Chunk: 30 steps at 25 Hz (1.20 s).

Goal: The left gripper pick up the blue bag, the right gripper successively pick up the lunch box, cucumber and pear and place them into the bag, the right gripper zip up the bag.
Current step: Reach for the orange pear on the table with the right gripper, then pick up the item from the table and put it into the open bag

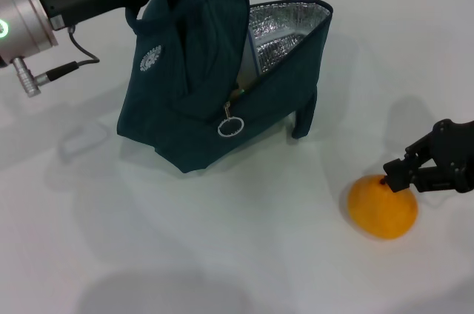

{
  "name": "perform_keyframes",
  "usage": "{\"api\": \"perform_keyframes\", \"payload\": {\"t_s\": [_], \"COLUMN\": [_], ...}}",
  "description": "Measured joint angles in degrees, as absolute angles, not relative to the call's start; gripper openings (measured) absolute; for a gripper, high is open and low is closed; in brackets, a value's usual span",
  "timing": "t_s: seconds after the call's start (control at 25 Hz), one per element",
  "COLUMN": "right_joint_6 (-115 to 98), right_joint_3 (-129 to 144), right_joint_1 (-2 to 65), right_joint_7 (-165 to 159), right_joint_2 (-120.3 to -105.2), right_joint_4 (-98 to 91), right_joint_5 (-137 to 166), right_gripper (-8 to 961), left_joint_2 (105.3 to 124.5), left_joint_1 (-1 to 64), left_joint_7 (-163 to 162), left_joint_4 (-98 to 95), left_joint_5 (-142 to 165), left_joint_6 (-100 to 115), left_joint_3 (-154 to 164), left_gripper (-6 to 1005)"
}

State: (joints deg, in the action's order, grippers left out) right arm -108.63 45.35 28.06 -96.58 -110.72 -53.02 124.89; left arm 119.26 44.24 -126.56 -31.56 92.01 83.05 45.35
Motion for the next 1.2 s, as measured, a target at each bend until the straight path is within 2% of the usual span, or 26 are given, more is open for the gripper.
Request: {"api": "perform_keyframes", "payload": {"t_s": [0.36, 0.56, 0.8, 1.08, 1.2], "right_joint_6": [-107.0, -106.7, -107.9, -110.9, -111.0], "right_joint_3": [44.9, 44.6, 42.7, 38.3, 37.7], "right_joint_1": [28.2, 28.4, 29.0, 29.2, 29.5], "right_joint_7": [-96.5, -96.3, -96.2, -96.2, -96.1], "right_joint_2": [-110.82, -110.40, -109.93, -107.71, -107.33], "right_joint_4": [-53.3, -53.4, -53.5, -54.1, -54.1], "right_joint_5": [124.8, 124.3, 122.4, 114.2, 112.9], "right_gripper": [163, 19, 15, 4, 3], "left_joint_2": [119.26, 119.10, 118.99, 118.89, 118.89], "left_joint_1": [43.9, 43.9, 43.9, 43.8, 43.7], "left_joint_7": [-126.6, -126.8, -126.9, -127.0, -127.0], "left_joint_4": [-31.6, -31.7, -31.8, -31.7, -31.7], "left_joint_5": [92.0, 91.9, 91.8, 91.8, 91.8], "left_joint_6": [83.2, 83.1, 83.0, 83.0, 83.0], "left_joint_3": [45.3, 45.3, 45.4, 45.4, 45.4], "left_gripper": [53, 53, 53, 53, 53]}}
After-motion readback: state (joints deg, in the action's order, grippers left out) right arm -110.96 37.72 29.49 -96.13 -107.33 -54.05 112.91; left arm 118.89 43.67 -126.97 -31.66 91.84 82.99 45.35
